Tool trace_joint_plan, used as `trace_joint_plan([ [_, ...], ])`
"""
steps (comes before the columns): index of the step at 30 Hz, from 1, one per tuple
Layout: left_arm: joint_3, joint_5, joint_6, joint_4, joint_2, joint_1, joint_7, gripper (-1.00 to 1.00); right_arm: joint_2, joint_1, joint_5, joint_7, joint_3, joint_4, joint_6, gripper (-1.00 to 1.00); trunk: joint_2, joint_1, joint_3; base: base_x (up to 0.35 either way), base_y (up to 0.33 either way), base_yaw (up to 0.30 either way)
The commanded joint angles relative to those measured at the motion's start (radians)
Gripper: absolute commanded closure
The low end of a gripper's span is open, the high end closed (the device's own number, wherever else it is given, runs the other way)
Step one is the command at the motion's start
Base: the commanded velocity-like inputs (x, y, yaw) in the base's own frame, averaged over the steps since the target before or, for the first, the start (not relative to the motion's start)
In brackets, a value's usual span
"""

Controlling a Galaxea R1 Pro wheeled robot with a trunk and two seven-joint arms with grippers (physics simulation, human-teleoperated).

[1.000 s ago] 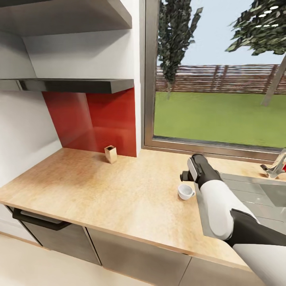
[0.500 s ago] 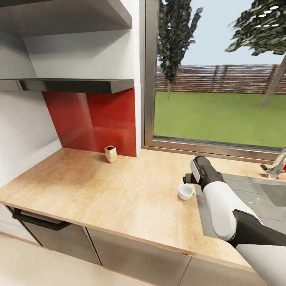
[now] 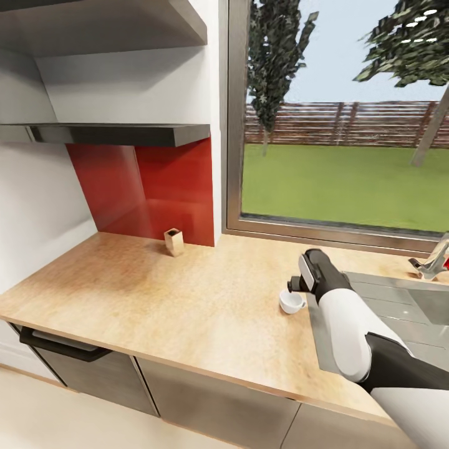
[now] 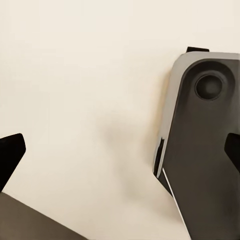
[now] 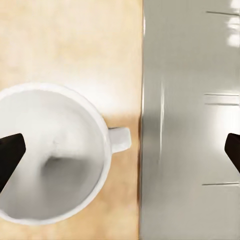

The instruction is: Set up a coffee station on the kitchen countertop: keep the coffee maker on the countertop, move the bottle of coffee from the kitchen shelf to the counter next to the coffee maker, place a paper coffee filter on top of the coffee maker, put the saucer next to the coffee maker with the coffee cup on the saucer, and place the electric kettle next to the coffee maker.

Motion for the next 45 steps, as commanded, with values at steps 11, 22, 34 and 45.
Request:
trace_joint_plan([
  [11, -0.009, 0.006, -0.001, -0.001, 0.0, -0.001, 0.004, -1.0, 0.003, 0.013, 0.009, 0.003, -0.008, 0.012, 0.003, -1.0, -0.002, 0.0, -0.002, 0.0, 0.0, 0.0],
  [22, -0.008, 0.006, -0.001, -0.001, 0.001, 0.001, 0.004, -1.0, 0.002, 0.015, 0.007, 0.005, -0.008, 0.049, 0.003, -1.0, -0.002, 0.0, -0.002, 0.0, 0.0, 0.0],
  [34, -0.008, 0.006, -0.001, -0.001, 0.001, 0.001, 0.004, -1.0, 0.003, 0.017, 0.007, 0.005, -0.008, 0.06, 0.003, -1.0, -0.002, 0.0, -0.002, 0.0, 0.0, 0.0],
  [45, -0.008, 0.006, -0.001, 0.0, 0.002, 0.002, 0.004, -1.0, 0.003, 0.017, 0.007, 0.005, -0.008, 0.067, -0.019, -1.0, -0.002, 0.0, -0.002, 0.0, 0.0, 0.0],
])
